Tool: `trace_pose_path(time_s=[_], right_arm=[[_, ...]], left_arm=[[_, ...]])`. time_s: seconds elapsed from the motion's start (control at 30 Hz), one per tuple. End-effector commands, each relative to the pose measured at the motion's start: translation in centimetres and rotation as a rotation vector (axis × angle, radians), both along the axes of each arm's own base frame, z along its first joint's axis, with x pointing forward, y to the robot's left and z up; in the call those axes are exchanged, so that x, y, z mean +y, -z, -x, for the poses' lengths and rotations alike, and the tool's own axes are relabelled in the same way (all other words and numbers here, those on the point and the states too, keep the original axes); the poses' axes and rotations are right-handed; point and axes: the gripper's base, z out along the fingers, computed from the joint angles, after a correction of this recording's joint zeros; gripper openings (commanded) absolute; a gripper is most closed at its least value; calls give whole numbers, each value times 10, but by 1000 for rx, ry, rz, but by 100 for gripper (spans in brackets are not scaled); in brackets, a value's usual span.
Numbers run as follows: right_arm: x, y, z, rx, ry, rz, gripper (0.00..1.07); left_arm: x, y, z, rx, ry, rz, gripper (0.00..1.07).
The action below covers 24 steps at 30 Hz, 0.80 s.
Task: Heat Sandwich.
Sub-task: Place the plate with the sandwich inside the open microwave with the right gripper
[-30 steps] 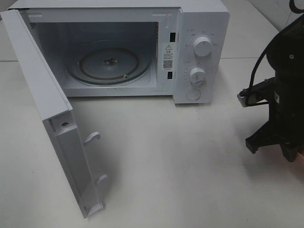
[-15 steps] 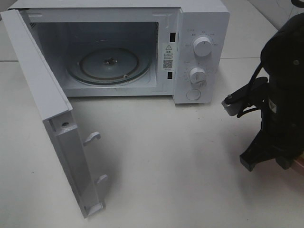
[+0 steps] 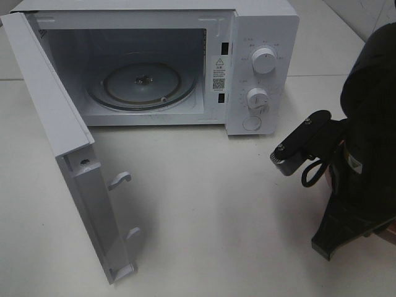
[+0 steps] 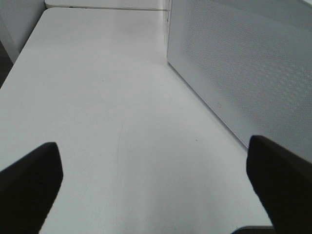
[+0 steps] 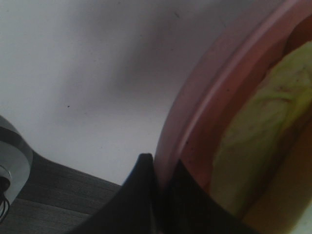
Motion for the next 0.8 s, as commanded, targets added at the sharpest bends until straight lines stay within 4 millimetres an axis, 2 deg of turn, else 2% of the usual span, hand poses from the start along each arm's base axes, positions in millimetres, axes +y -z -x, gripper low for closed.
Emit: trace_pose_path(time_s=[0.03,0.3,0.47,0.6,0.8], right_arm=[[6,-4,11,0,-97,36,0],[29,-5,31,14,-298,43,0],[36,-5,38,19,-368,48,0],[47,-5,51,35,-516,56,1],[56,-5,59,41,-655,54,1]], left_arm=[[0,-1,2,-29,-7,6,98],[0,-1,2,-29,-7,6,98],[0,-1,2,-29,-7,6,98],[0,-1,2,-29,-7,6,98],[0,-1,2,-29,-7,6,98]])
